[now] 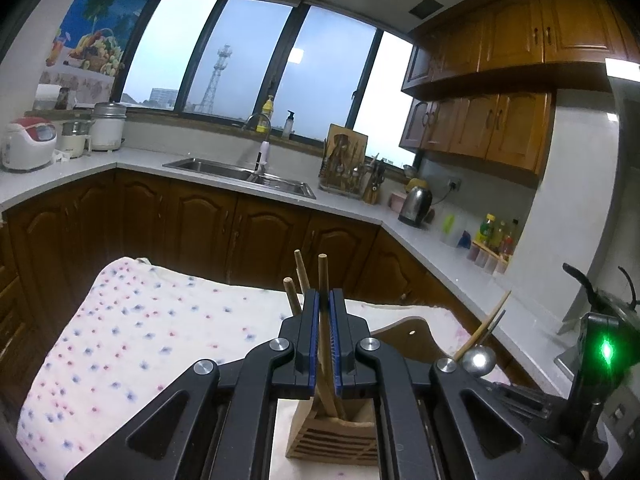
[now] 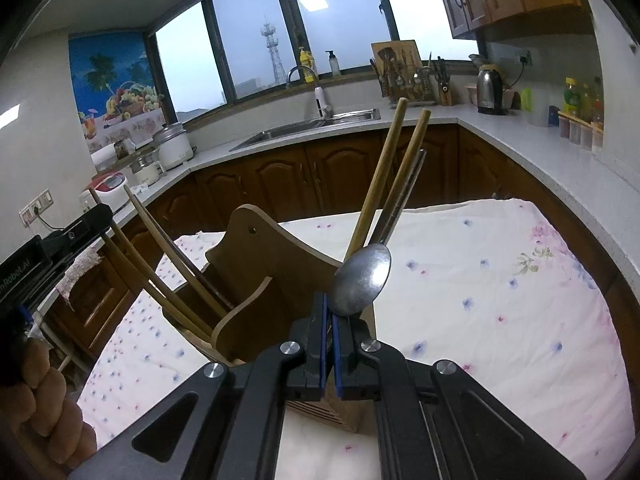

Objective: Organize utensils
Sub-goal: 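Carry the chopstick with the left tool into the holder while the right tool inserts the spoon, then open both tools to release the chopstick and spoon in the holder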

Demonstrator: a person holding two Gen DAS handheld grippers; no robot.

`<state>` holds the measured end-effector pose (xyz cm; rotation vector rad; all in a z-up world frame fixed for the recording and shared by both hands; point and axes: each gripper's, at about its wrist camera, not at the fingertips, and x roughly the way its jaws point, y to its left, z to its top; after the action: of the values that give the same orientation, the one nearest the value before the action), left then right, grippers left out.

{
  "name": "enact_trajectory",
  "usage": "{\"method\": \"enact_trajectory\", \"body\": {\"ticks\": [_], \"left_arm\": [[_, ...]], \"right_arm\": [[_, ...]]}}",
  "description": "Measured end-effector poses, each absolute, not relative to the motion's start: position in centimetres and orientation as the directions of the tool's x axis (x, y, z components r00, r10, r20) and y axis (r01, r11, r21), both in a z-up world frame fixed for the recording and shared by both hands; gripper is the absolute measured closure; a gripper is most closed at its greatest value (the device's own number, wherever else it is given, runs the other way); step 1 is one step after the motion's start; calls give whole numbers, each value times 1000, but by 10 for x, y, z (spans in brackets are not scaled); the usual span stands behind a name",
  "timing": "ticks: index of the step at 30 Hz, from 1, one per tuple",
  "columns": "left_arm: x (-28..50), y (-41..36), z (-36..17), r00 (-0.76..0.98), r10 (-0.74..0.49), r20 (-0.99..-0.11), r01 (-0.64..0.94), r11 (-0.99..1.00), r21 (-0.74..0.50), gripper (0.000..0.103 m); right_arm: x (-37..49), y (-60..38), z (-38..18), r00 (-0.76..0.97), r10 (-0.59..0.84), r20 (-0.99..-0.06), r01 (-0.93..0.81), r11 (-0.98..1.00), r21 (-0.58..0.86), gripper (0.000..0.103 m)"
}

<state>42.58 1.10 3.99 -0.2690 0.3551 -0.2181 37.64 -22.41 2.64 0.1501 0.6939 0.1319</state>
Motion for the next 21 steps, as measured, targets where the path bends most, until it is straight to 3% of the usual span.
{"method": "enact_trajectory", "body": {"ticks": [13, 17, 19, 21], "left_arm": [[426, 8, 50, 900, -259, -350, 160, 944, -288, 97], [421, 6, 55, 904, -263, -336, 166, 942, -290, 85], [417, 4, 59, 910, -254, -328, 165, 947, -275, 80], [413, 3, 61, 911, -257, -322, 172, 947, -270, 69]], "right_arm": [[372, -230, 30, 769, 171, -616, -64, 979, 191, 94], [366, -231, 33, 776, 171, -607, -64, 979, 194, 86], [363, -232, 35, 781, 167, -602, -61, 979, 193, 75], [361, -232, 36, 784, 160, -600, -57, 981, 187, 72]]}}
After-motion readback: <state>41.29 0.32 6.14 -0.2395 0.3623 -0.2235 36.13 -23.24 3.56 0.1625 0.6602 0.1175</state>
